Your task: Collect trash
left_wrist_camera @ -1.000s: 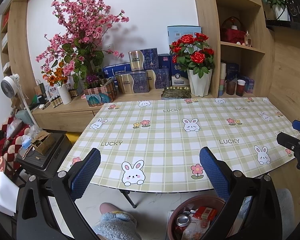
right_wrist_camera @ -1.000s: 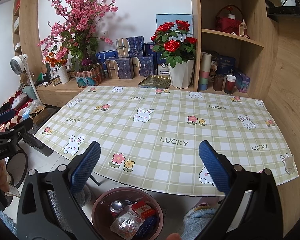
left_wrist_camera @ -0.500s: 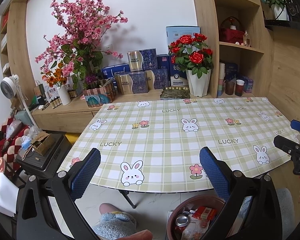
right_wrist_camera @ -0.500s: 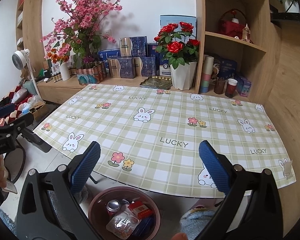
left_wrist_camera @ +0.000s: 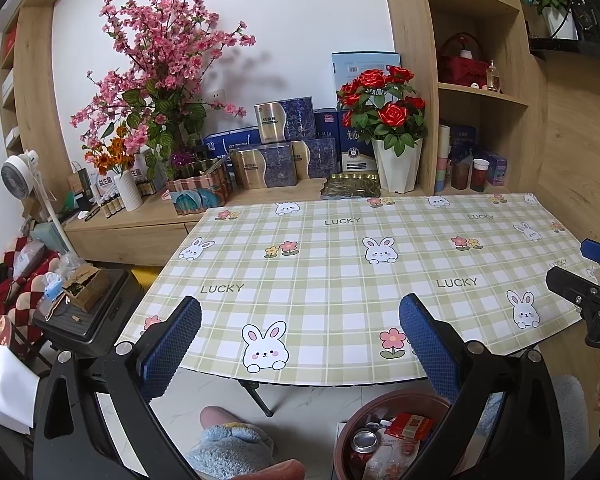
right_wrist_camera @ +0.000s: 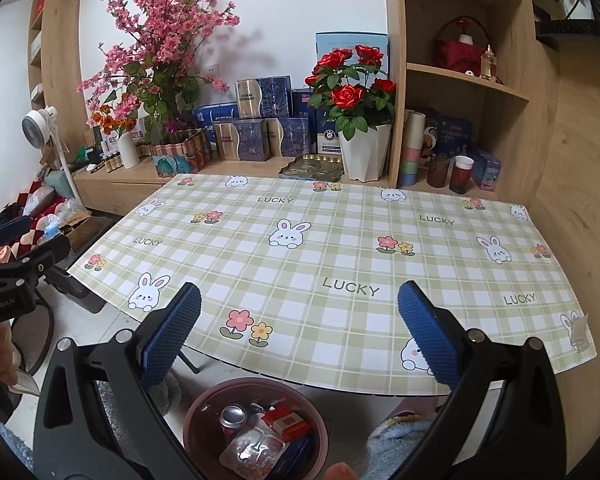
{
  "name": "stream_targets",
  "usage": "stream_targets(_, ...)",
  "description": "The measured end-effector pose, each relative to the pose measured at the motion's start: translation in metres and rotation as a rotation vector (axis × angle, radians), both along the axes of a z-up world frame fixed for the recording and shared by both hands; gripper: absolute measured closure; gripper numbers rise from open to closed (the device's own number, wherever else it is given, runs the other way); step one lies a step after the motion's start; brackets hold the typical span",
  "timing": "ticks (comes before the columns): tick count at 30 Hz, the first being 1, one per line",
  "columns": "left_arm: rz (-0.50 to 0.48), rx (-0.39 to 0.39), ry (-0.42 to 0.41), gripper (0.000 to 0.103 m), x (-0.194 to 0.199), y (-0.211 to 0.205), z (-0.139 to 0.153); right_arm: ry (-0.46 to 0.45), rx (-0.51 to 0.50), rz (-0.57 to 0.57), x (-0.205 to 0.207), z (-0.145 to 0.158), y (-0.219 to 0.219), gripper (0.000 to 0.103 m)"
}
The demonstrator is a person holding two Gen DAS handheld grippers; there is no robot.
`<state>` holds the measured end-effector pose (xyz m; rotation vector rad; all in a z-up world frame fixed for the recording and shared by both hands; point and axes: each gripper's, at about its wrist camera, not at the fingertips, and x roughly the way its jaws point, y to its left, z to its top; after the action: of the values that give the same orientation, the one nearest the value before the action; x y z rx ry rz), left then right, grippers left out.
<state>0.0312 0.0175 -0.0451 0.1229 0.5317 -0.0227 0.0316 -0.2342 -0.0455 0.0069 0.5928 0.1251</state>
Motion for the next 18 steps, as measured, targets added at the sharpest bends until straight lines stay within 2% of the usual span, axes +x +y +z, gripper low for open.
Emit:
stream_targets(7,0.003,-0.005,-0.021,0.006,-0.0028,0.0015,0.0043,0.001,0.001,-0.015,0.0002,0.0002,-0.0017,0.006)
stream_targets(12,0.000,-0.027,-0.002,0.006,-0.0004,0.0025,0.0058,0.007,-0.001,-0.036,0.0008,0.0008,-0.0015,0.006)
stream_targets(18,-0.008,0.005,-0.003,0.006,0.0010,-0.0011,0.0074,0.003,-0.010,-0.039,0.0002,0.0018,0.0009,0.006)
